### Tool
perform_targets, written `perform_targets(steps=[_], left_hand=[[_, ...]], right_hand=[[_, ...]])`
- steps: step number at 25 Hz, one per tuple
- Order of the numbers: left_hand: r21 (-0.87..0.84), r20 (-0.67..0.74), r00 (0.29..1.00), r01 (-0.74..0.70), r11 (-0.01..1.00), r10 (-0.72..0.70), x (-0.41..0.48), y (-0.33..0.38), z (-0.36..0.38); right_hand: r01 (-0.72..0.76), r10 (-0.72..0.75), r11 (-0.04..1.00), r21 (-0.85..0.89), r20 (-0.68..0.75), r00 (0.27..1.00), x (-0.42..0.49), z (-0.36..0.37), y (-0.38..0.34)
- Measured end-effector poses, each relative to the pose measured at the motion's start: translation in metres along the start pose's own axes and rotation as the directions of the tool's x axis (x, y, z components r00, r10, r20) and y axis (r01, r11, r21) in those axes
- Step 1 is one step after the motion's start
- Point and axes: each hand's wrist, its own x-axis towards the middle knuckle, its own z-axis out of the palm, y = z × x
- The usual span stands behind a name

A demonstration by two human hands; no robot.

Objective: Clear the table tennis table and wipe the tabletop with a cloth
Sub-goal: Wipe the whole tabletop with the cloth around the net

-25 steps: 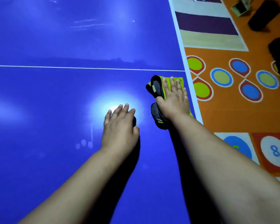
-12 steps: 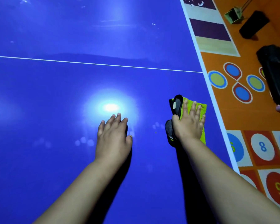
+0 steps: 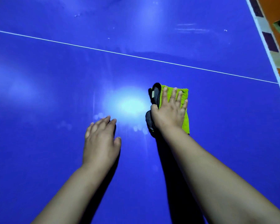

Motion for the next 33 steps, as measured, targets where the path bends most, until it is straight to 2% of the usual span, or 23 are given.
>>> perform_targets(steps=[4,8,13,16,18,23,28,33], left_hand=[[0.035,-0.037,0.99,0.139,0.99,-0.138,-0.017,-0.068,-0.026],[0.038,-0.047,0.975,0.219,0.975,-0.217,-0.035,-0.09,-0.032],[0.017,-0.086,0.955,0.288,0.957,-0.286,-0.061,-0.067,-0.022],[0.03,-0.065,0.955,0.292,0.956,-0.29,-0.073,-0.031,-0.011],[0.039,-0.043,0.969,0.245,0.969,-0.243,-0.077,0.004,0.002],[0.053,0.026,0.988,0.151,0.987,-0.152,-0.09,0.094,0.045],[0.015,0.083,0.996,-0.022,1.0,0.021,-0.1,0.2,0.099],[-0.017,0.126,0.978,-0.164,0.986,0.164,-0.105,0.286,0.14]], right_hand=[[0.179,-0.178,0.984,-0.017,0.051,0.983,-0.027,0.012,-0.1],[0.344,-0.343,0.939,0.005,0.102,0.934,-0.063,0.021,-0.143],[0.575,-0.569,0.818,0.012,0.154,0.807,-0.114,0.023,-0.113],[0.622,-0.62,0.781,0.062,0.193,0.76,-0.128,0.02,-0.069],[0.604,-0.605,0.794,0.066,0.186,0.774,-0.125,0.016,-0.031],[0.474,-0.475,0.879,0.048,0.165,0.864,-0.103,0.003,0.08],[0.264,-0.269,0.963,0.06,0.09,0.959,-0.065,-0.013,0.213],[0.07,-0.071,0.994,0.082,0.008,0.997,-0.036,-0.025,0.332]])
